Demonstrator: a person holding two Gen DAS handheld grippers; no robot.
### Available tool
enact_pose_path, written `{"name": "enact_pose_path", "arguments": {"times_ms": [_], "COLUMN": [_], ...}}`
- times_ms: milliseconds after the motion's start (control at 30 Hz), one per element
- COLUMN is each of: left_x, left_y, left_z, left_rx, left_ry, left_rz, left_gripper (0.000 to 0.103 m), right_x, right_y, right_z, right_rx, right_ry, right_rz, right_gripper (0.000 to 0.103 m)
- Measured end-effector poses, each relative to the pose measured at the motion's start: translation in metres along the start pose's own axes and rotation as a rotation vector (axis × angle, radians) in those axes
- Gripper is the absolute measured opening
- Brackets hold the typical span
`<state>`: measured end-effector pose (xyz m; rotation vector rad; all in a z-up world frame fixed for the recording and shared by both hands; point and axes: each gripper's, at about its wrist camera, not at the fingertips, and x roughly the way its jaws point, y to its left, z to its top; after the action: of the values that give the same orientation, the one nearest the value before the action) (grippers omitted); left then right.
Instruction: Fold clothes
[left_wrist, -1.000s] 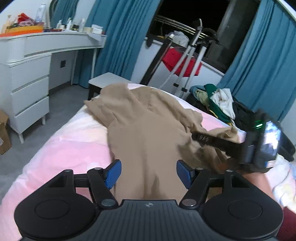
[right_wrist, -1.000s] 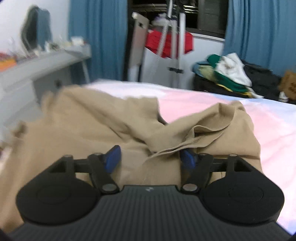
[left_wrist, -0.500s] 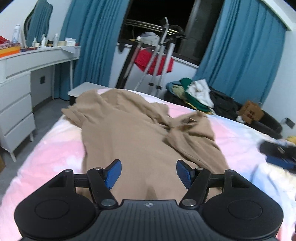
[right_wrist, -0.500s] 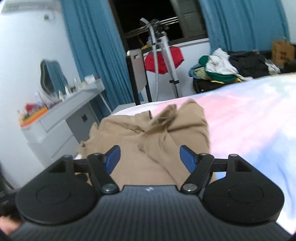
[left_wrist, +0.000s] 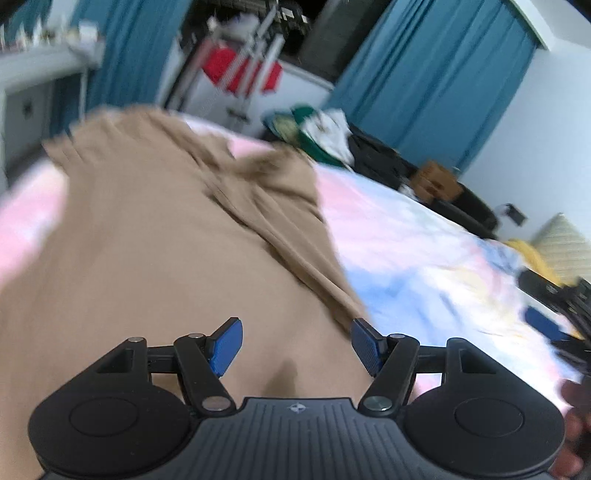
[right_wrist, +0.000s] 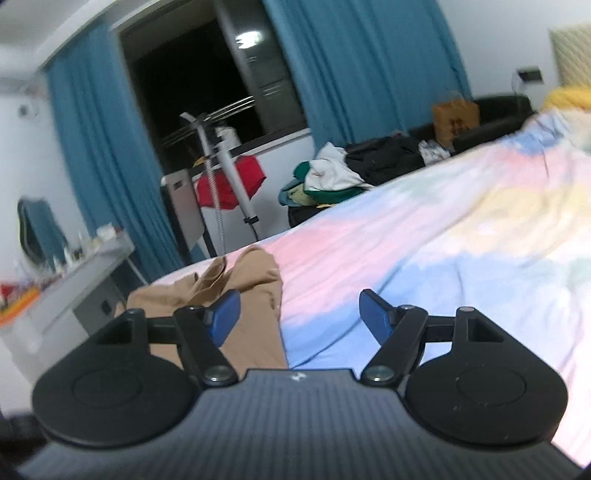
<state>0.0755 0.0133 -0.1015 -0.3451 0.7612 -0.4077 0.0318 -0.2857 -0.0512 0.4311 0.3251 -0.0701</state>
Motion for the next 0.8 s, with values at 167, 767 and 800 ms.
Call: {"name": "enact_pose_path", "arguments": {"times_ms": [167,767,800], "left_x": [0.029,0.02,0.013], "left_y": [-0.045,-0.056,-0.05], "left_z": [-0.041,-0.061,-0.056], "left_rx": [0.02,0.057,0.042], "left_ry": [0.091,0.264,0.272], "left_rz": [-0.105,-0.178,-0.172], "left_gripper": [0.066,0.004,0.004], "right_x": [-0.005,0.039,0.045], "right_y": [-0.032,-0.054,-0.051], "right_z": [0.008,-0.007,-0.01], "right_rx": [0.076,0.101,0.095], "right_ry": [-0.057,0.14,0.185], "right_rz": [-0.038,0.002,0.026], "right_gripper": [0.073,0.075,0.075]}}
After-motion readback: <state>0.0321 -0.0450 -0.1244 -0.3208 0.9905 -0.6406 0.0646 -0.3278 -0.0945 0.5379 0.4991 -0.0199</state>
